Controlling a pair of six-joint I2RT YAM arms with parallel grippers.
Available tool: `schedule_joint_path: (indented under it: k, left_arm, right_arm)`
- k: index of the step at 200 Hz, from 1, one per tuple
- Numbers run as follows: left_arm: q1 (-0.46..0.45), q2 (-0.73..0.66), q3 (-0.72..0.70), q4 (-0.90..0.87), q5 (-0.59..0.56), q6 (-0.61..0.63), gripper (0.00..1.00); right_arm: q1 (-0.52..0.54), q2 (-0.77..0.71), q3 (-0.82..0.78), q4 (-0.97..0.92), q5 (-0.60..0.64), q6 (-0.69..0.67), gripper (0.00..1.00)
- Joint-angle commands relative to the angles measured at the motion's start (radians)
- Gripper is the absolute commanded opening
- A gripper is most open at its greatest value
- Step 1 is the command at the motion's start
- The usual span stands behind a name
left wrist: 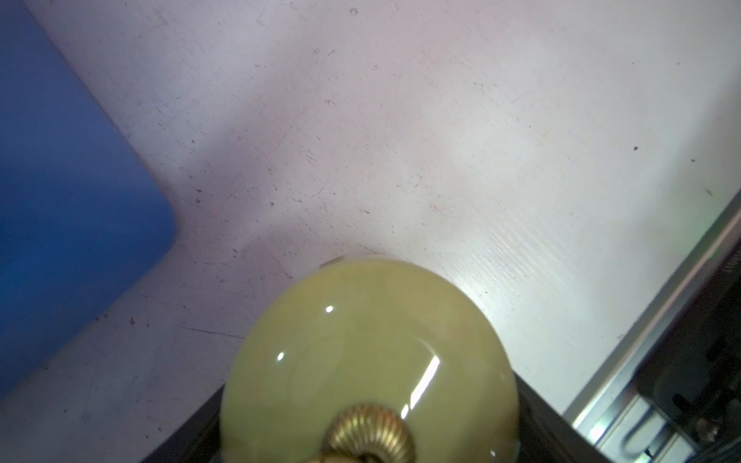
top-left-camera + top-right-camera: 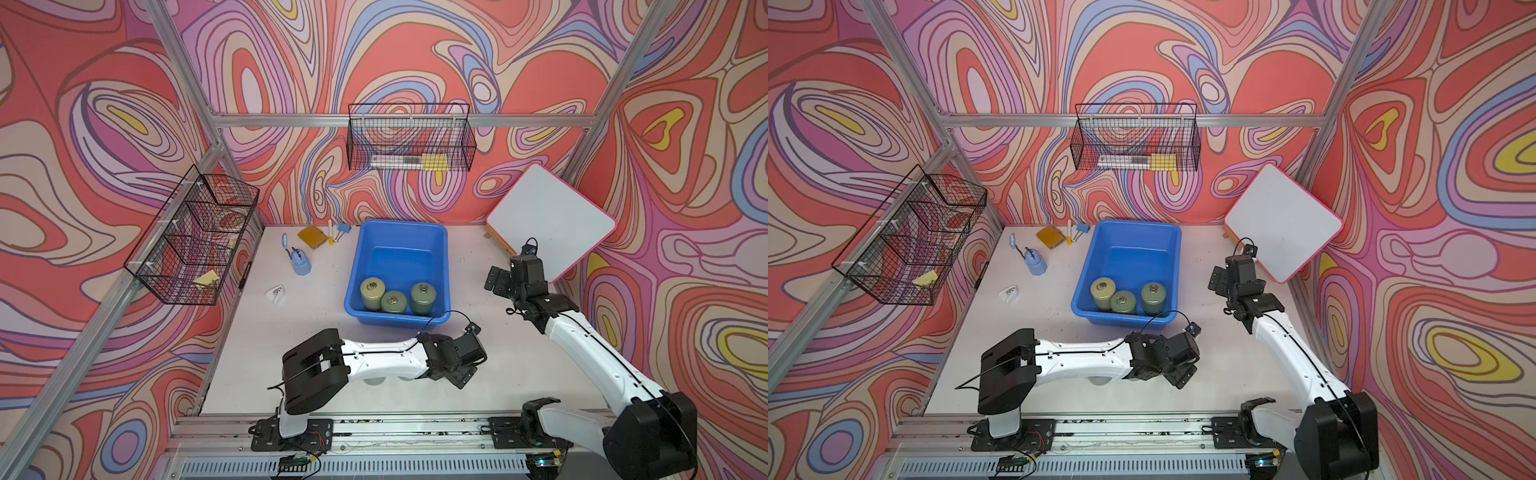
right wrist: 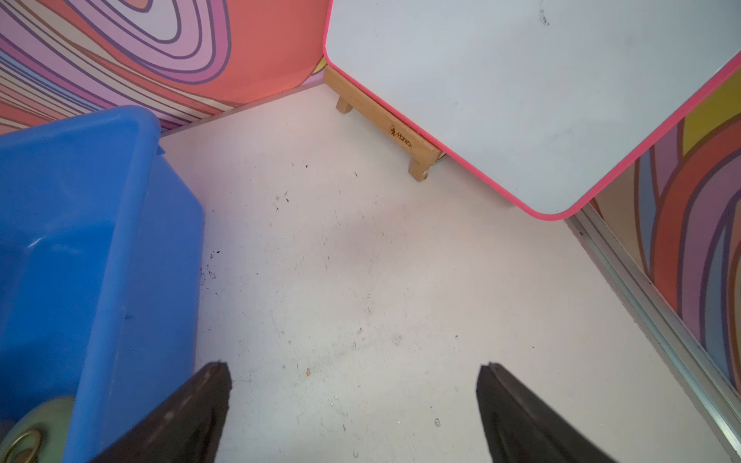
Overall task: Take the tea canister out of the basket
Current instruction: Place the tea canister at the center of the board.
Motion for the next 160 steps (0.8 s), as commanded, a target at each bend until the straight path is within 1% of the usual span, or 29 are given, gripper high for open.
schedule_joint_path:
  k: [1, 39, 70, 118, 160]
  left_arm:
    - [-0.007, 0.026, 0.04, 0.009, -0.022, 0.016, 0.49]
    - [-0.007, 0.028, 0.071, -0.044, -0.017, 0.001, 0.8]
    - [-0.007, 0.016, 0.094, -0.081, -0.033, -0.01, 0.98]
    - [-0.007, 0.013, 0.155, -0.149, -0.014, -0.007, 0.99]
    - [-0.006, -0.049, 0.197, -0.192, -0.015, -0.004, 0.99]
  right_arm:
    - [-0.008, -0.027, -0.013, -0.004, -0.006, 0.008, 0.98]
    - [-0.009, -0.03, -0.012, -0.008, -0.016, 0.008, 0.98]
    - [-0.01, -0.042, -0.006, -0.016, -0.017, 0.007, 0.98]
    - [-0.009, -0.058, 0.0, -0.034, -0.017, 0.003, 0.98]
    - [-0.01, -0.081, 0.018, -0.06, -0.035, -0.01, 0.98]
